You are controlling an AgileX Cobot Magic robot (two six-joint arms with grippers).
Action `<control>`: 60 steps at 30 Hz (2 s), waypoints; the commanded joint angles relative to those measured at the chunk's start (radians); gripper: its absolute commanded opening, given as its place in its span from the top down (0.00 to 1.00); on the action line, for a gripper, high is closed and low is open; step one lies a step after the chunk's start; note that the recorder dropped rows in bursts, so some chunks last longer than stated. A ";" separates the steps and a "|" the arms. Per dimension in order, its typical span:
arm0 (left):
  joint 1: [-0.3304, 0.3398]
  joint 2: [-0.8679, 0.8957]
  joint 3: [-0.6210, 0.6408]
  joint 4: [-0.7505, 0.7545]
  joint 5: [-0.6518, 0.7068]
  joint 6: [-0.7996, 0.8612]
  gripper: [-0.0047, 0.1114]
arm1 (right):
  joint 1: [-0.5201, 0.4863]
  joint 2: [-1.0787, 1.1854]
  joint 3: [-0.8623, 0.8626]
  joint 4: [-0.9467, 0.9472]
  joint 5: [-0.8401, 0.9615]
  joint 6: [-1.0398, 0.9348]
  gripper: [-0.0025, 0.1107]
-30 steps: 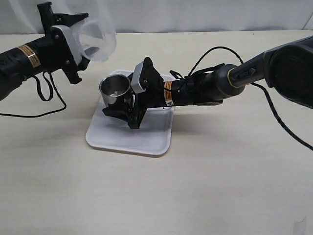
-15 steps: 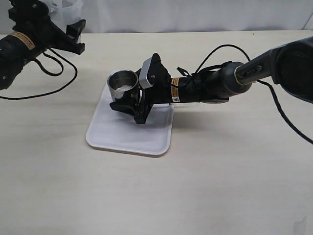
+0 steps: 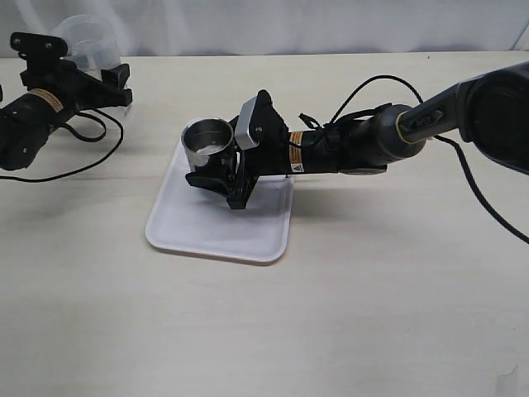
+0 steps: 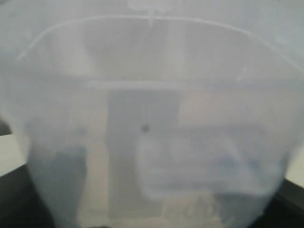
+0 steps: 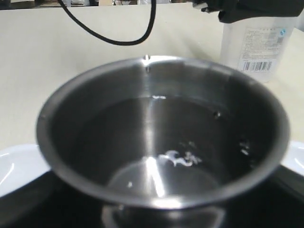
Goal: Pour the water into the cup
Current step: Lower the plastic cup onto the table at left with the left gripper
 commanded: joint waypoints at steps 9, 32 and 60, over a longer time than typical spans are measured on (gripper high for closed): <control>0.002 0.002 -0.006 -0.007 -0.038 -0.007 0.79 | -0.008 -0.011 -0.006 0.024 -0.038 -0.006 0.94; 0.002 0.002 -0.004 -0.009 -0.048 -0.005 0.15 | -0.008 -0.011 -0.006 0.024 -0.038 -0.006 0.94; 0.000 -0.043 0.012 0.096 0.024 -0.033 0.11 | -0.008 -0.011 -0.006 0.024 -0.038 -0.006 0.94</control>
